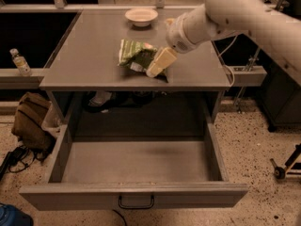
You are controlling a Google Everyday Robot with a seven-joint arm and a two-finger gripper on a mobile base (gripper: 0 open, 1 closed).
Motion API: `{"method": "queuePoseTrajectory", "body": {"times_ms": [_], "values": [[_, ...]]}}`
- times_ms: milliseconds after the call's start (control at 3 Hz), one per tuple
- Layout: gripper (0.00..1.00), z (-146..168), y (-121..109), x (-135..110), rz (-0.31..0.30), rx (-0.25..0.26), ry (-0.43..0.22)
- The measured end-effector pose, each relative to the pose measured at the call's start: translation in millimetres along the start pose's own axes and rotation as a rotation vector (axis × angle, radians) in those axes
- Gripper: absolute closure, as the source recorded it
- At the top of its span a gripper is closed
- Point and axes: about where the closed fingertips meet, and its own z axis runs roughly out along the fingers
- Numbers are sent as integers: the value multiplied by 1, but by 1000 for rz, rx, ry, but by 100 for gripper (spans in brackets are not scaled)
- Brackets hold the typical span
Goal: Pick green jalapeno chip bag from top drawer and place on counter
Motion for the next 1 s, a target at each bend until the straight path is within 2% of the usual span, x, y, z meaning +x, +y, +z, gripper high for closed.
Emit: {"method": "queuePoseTrajectory", "body": {"times_ms": [333, 667, 1000], "values": [[0, -74, 3, -7, 15, 145, 71], [0, -144, 19, -17, 26, 302, 97], [0, -159, 24, -27, 14, 331, 92]]}}
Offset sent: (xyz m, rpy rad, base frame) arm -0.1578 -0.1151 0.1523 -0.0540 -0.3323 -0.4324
